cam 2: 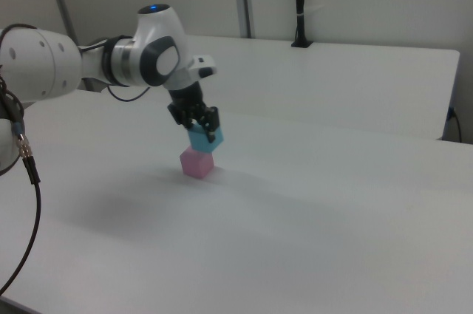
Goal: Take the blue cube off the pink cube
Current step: 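Lift the light-blue cube off the pink cube and move it aside, then set the light-blue cube on the table and open the gripper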
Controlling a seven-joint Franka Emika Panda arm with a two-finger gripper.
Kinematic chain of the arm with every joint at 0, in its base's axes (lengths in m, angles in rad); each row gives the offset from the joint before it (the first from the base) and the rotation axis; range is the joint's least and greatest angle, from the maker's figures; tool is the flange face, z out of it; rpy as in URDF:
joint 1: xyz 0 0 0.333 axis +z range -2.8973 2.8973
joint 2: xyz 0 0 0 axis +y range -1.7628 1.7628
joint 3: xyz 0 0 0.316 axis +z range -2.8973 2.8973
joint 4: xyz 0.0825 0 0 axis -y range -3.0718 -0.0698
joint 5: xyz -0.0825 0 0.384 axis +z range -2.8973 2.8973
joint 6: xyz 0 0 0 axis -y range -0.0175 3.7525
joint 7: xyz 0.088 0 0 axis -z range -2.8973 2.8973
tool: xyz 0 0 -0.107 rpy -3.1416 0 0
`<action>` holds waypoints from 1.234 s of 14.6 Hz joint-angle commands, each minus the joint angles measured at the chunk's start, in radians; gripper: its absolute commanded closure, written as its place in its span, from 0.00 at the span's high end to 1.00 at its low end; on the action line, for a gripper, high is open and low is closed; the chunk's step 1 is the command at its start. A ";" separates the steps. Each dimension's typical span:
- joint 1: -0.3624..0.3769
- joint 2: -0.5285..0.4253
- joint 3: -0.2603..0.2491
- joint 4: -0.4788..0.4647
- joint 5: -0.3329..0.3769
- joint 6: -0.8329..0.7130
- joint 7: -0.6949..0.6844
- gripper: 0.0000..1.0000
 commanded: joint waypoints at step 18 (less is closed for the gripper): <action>-0.212 -0.013 -0.009 -0.029 -0.001 0.086 -0.298 1.00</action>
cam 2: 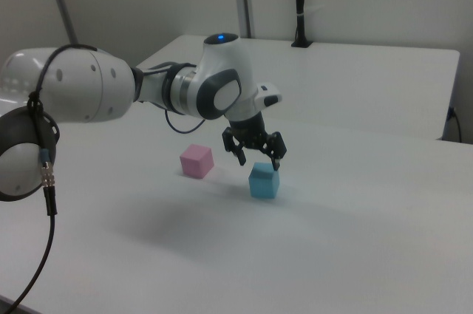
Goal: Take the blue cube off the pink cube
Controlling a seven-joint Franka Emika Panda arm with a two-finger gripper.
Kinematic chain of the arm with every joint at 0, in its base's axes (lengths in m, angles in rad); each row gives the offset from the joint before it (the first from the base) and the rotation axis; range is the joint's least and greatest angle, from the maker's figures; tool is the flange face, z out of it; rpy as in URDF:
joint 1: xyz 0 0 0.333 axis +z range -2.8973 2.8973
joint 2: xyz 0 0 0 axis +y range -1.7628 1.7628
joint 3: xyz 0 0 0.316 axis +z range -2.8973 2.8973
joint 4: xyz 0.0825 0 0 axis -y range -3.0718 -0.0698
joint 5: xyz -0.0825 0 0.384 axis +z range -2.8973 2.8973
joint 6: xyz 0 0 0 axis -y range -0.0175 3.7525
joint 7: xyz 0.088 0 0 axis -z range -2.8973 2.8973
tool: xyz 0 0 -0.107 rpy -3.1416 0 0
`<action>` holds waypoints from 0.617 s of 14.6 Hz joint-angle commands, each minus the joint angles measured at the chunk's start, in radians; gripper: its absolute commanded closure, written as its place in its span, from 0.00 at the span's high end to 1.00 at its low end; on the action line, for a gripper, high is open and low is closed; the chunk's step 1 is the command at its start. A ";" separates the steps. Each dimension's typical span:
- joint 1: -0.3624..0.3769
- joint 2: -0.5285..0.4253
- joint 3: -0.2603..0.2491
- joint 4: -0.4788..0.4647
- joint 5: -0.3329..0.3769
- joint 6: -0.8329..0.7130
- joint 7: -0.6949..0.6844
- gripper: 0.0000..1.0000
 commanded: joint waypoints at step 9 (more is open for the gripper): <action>0.240 -0.396 -0.075 -0.024 0.018 -0.489 0.277 1.00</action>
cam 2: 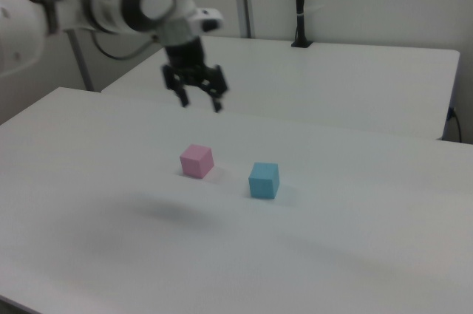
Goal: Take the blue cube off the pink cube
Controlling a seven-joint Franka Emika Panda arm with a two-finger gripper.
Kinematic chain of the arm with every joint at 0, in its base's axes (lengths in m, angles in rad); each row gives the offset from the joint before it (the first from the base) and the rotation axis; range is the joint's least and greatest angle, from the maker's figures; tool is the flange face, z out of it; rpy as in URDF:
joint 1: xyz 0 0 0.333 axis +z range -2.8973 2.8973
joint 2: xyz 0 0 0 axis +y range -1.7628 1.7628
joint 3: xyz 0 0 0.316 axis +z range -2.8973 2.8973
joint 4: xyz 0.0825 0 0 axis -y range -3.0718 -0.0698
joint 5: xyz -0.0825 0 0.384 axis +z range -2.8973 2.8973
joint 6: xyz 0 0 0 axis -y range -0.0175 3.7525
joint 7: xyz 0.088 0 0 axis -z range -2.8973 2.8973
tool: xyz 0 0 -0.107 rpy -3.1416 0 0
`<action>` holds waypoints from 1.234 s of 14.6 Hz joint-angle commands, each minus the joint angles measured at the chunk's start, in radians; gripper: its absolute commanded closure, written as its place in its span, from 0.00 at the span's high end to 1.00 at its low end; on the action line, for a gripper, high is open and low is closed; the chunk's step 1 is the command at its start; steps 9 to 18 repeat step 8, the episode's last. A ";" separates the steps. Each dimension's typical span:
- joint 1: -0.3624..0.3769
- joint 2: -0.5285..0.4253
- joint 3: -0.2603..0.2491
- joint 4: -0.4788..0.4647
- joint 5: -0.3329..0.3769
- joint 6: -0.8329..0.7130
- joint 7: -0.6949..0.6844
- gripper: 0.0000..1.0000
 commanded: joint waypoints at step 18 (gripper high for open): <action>0.167 -0.127 -0.098 -0.048 0.018 -0.177 0.125 1.00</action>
